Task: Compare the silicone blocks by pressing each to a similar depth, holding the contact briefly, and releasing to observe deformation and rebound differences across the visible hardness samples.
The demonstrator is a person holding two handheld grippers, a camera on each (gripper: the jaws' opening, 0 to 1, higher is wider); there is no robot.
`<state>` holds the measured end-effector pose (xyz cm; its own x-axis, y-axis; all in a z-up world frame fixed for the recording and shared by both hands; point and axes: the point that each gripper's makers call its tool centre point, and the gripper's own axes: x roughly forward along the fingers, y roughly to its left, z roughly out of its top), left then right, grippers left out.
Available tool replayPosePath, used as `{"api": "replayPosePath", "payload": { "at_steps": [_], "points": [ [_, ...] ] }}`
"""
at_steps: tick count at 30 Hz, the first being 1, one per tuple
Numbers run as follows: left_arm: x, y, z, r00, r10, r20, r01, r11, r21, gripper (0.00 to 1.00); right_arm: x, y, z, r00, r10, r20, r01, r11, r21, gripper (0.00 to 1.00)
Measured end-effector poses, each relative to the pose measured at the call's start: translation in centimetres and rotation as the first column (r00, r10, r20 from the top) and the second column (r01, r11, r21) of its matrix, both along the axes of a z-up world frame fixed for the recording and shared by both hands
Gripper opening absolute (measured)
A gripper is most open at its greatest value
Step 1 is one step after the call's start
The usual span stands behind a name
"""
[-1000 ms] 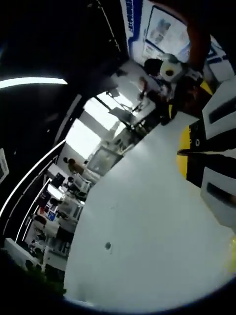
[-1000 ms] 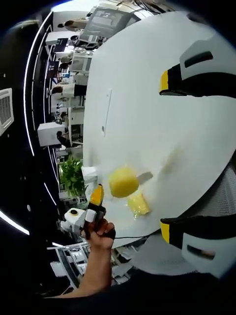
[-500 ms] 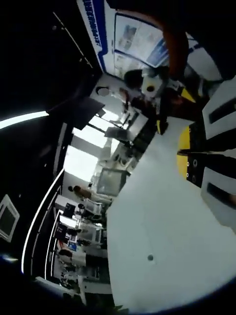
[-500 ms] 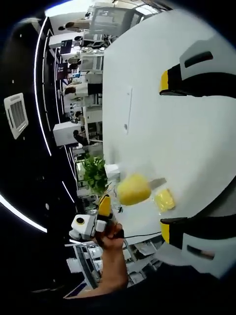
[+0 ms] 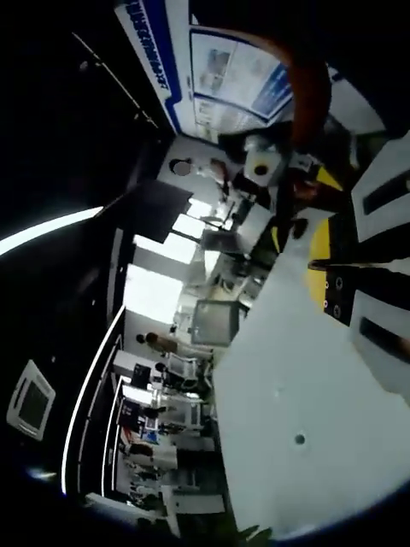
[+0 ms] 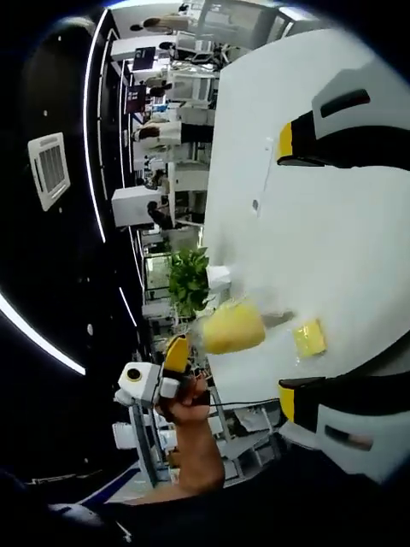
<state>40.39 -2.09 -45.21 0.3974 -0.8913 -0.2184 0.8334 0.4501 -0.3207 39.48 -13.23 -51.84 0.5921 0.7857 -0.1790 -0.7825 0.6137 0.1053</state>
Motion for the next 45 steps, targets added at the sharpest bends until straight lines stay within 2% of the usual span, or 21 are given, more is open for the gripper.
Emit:
{"api": "replayPosePath", "payload": {
  "at_steps": [13,18,22,25,33,37,41,45],
  "points": [
    [-0.6,0.9,2.9,1.000,0.028,0.009,-0.028,0.999,-0.038,0.00,0.9,2.4,3.5,0.993,0.074,0.093,-0.078,0.996,0.037,0.96],
    [-0.8,1.0,3.7,0.999,0.039,0.002,-0.038,0.997,-0.060,0.00,0.8,4.1,4.1,0.987,0.126,0.104,-0.132,0.990,0.057,0.90],
    [-1.0,1.0,4.6,0.999,0.038,0.005,-0.037,0.996,-0.084,0.00,1.0,5.2,3.9,0.984,0.145,0.106,-0.152,0.986,0.062,0.89],
    [-1.2,1.1,5.4,0.999,0.034,0.006,-0.033,0.994,-0.102,0.00,0.8,5.9,3.9,0.979,0.166,0.115,-0.175,0.982,0.065,0.84],
    [-2.0,0.9,6.8,1.000,0.007,-0.006,-0.008,0.988,-0.153,0.00,0.1,8.2,6.0,0.962,0.241,0.127,-0.259,0.953,0.155,0.80],
    [-2.4,0.8,7.5,1.000,-0.001,0.001,0.001,0.987,-0.162,0.00,-0.3,9.3,6.5,0.952,0.274,0.134,-0.295,0.940,0.173,0.76],
    [-2.6,0.9,8.0,1.000,-0.004,0.005,0.004,0.986,-0.166,0.00,-0.9,10.2,7.1,0.939,0.314,0.140,-0.337,0.922,0.193,0.68],
    [-2.9,1.0,8.3,1.000,-0.008,0.005,0.009,0.984,-0.175,0.00,-1.7,11.2,7.6,0.922,0.366,0.123,-0.385,0.893,0.234,0.61]
  ]
}}
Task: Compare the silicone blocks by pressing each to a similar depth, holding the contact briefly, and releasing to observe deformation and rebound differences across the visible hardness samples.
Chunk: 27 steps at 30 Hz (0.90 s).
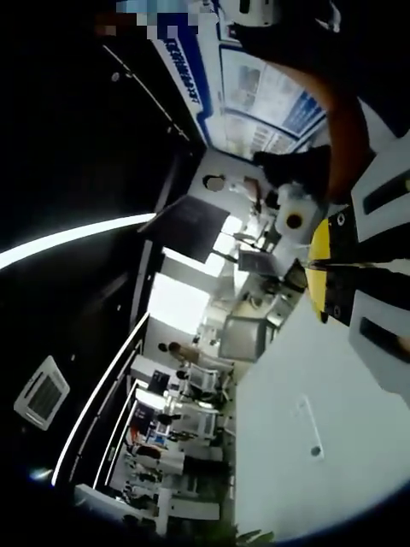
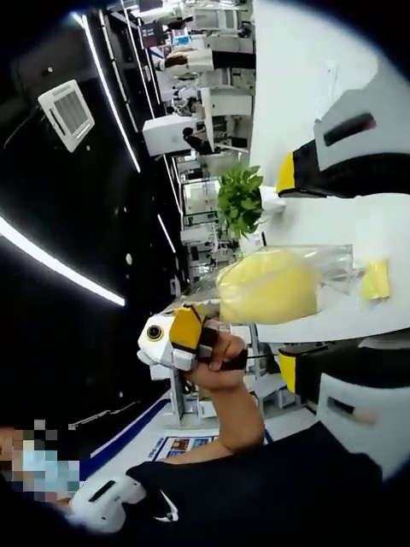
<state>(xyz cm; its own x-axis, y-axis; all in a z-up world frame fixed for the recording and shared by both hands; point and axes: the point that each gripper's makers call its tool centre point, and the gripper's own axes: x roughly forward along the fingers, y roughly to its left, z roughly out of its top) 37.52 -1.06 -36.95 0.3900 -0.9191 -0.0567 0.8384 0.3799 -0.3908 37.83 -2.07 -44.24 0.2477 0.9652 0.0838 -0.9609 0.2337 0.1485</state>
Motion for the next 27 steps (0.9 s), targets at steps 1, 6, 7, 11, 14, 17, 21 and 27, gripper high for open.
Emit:
{"api": "replayPosePath", "payload": {
  "at_steps": [1,6,7,11,14,17,21,27],
  "points": [
    [-0.1,0.0,0.1,1.000,-0.001,-0.001,0.001,1.000,-0.004,0.00,-0.2,0.2,0.1,1.000,0.014,-0.003,-0.014,1.000,0.004,0.60],
    [-0.3,0.1,0.3,1.000,-0.004,-0.006,0.004,1.000,-0.018,0.00,-1.1,1.0,0.4,0.997,0.073,-0.030,-0.072,0.997,0.029,0.51],
    [-0.4,0.1,0.3,1.000,-0.004,-0.007,0.004,1.000,-0.019,0.00,-1.3,1.1,0.4,0.996,0.084,-0.037,-0.083,0.996,0.033,0.49],
    [-0.6,0.2,0.4,1.000,-0.005,-0.008,0.005,1.000,-0.026,0.00,-1.7,1.3,0.7,0.994,0.103,-0.034,-0.102,0.994,0.041,0.41],
    [-0.6,0.3,0.6,1.000,-0.006,-0.011,0.006,0.999,-0.032,0.00,-1.8,1.5,0.9,0.993,0.116,-0.038,-0.114,0.992,0.050,0.38],
    [-0.7,0.4,0.8,1.000,-0.008,-0.011,0.008,0.999,-0.037,0.00,-1.9,1.5,1.1,0.991,0.128,-0.043,-0.125,0.990,0.059,0.35],
    [-0.8,0.4,1.0,1.000,-0.009,-0.013,0.009,0.999,-0.045,0.00,-1.9,1.6,1.4,0.990,0.130,-0.046,-0.127,0.990,0.061,0.34],
    [-0.9,0.5,1.2,1.000,-0.008,-0.017,0.007,0.998,-0.059,0.00,-1.9,1.6,1.7,0.991,0.126,-0.048,-0.123,0.990,0.068,0.28]
  ]
}}
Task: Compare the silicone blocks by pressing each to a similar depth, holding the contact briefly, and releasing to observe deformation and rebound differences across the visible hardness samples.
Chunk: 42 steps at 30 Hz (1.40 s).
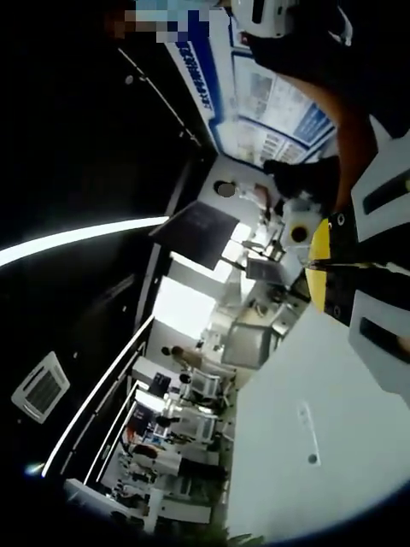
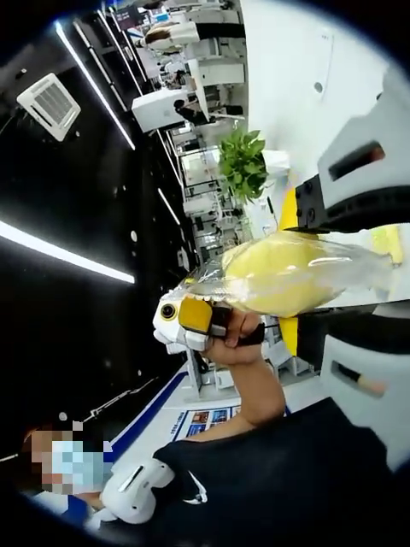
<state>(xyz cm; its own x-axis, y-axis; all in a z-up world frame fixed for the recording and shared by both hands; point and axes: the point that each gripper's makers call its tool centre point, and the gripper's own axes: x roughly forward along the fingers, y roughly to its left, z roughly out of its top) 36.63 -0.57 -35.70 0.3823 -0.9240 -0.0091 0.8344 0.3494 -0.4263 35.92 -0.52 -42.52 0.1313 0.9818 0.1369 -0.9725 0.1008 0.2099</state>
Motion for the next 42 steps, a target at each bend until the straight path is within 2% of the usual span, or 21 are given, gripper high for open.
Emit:
{"api": "replayPosePath", "payload": {
  "at_steps": [3,4,5,8,10,16,23,33,38,42],
  "points": [
    [0.0,0.1,0.0,1.000,0.001,0.001,-0.001,1.000,0.000,0.00,0.0,0.1,0.0,1.000,-0.002,-0.003,0.002,1.000,-0.007,0.26],
    [0.0,0.1,0.0,1.000,0.004,0.001,-0.004,1.000,0.002,0.00,0.1,0.1,-0.2,0.999,0.005,-0.042,-0.006,1.000,-0.017,0.25],
    [0.1,0.2,-0.1,1.000,0.009,0.001,-0.009,1.000,0.006,0.00,0.0,0.2,-0.2,0.999,0.011,-0.050,-0.012,1.000,-0.021,0.25],
    [0.1,0.4,-0.2,1.000,0.011,-0.003,-0.011,1.000,0.000,0.00,0.0,0.3,-0.2,0.999,0.003,-0.045,-0.005,1.000,-0.030,0.23],
    [0.1,0.4,-0.3,1.000,0.012,-0.006,-0.012,1.000,0.002,0.00,-0.1,0.2,-0.4,0.997,0.017,-0.069,-0.020,0.999,-0.036,0.20],
    [0.2,0.4,-0.4,1.000,0.018,-0.006,-0.018,1.000,-0.001,0.00,-0.1,0.2,-0.4,0.996,0.013,-0.088,-0.018,0.998,-0.052,0.15],
    [0.4,0.5,-1.0,1.000,0.026,-0.003,-0.025,1.000,0.014,0.00,-0.2,0.1,-0.8,0.996,0.010,-0.089,-0.020,0.994,-0.105,0.09],
    [0.3,0.6,-1.6,0.997,0.034,0.073,-0.038,0.998,0.045,0.00,-0.4,0.1,-1.3,0.993,0.026,-0.113,-0.045,0.985,-0.168,0.04],
    [0.5,1.0,-1.7,0.995,0.052,0.079,-0.055,0.998,0.025,0.00,-0.4,0.2,-1.4,0.993,0.031,-0.117,-0.052,0.983,-0.177,0.03],
    [0.4,1.0,-1.6,0.990,0.054,0.128,-0.058,0.998,0.029,0.00,-0.4,0.3,-1.4,0.992,0.032,-0.122,-0.054,0.982,-0.181,0.02]
  ]
}}
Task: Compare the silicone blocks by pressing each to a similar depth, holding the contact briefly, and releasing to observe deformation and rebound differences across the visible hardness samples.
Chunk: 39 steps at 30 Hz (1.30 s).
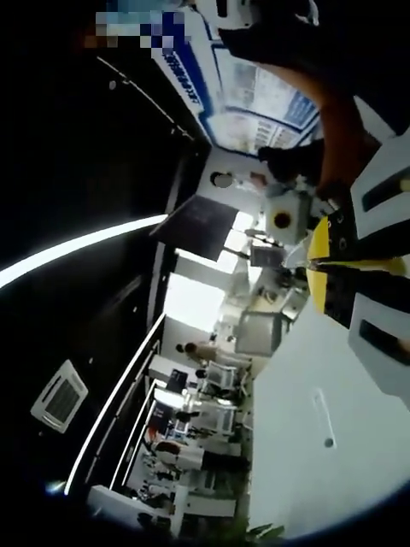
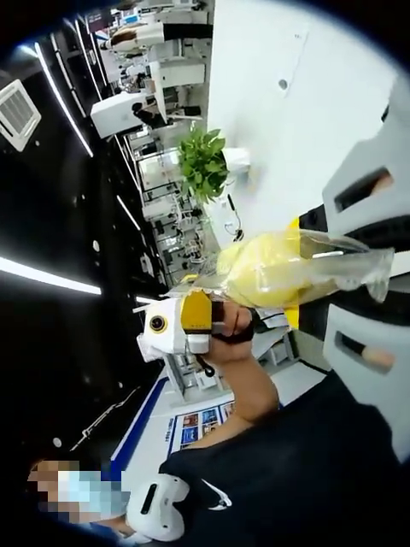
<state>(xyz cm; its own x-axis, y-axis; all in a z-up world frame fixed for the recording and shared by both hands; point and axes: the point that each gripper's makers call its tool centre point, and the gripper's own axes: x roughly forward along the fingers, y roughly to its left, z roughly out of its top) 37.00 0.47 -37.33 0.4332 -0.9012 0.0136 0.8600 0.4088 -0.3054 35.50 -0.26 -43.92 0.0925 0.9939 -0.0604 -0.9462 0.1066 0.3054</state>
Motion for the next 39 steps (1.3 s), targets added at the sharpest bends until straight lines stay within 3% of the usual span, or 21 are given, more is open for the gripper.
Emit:
{"api": "replayPosePath", "payload": {
  "at_steps": [5,13,15,16,21,24,39],
  "points": [
    [0.1,0.3,-0.6,0.999,-0.021,-0.049,0.021,1.000,0.002,0.00,-0.1,0.1,-0.5,1.000,0.010,0.007,-0.010,1.000,-0.029,0.02],
    [-0.3,0.1,-0.6,1.000,-0.030,0.007,0.030,0.999,0.021,0.00,0.0,-0.3,-0.5,1.000,0.023,0.019,-0.022,0.998,-0.064,0.02],
    [-0.6,0.1,-1.0,0.995,-0.047,-0.088,0.048,0.999,0.002,0.00,0.0,-0.3,-0.7,0.999,0.027,0.031,-0.025,0.996,-0.086,0.02],
    [-0.4,0.2,-1.0,0.999,-0.034,-0.033,0.035,0.999,0.030,0.00,-0.1,-0.3,-0.8,0.999,0.029,0.031,-0.026,0.996,-0.090,0.02],
    [-0.4,0.6,-1.1,1.000,-0.011,-0.011,0.012,0.999,0.051,0.00,-0.2,0.0,-0.9,0.999,0.038,0.029,-0.035,0.995,-0.095,0.03],
    [-0.3,0.8,-1.0,0.999,-0.001,-0.035,0.003,0.999,0.037,0.00,-0.5,0.2,-0.7,0.998,0.047,0.035,-0.043,0.994,-0.097,0.04],
    [-0.2,1.6,-1.3,0.999,0.014,-0.047,-0.015,1.000,-0.001,0.00,-0.5,0.1,-0.5,0.996,0.038,0.087,-0.025,0.989,-0.145,0.07]
  ]
}}
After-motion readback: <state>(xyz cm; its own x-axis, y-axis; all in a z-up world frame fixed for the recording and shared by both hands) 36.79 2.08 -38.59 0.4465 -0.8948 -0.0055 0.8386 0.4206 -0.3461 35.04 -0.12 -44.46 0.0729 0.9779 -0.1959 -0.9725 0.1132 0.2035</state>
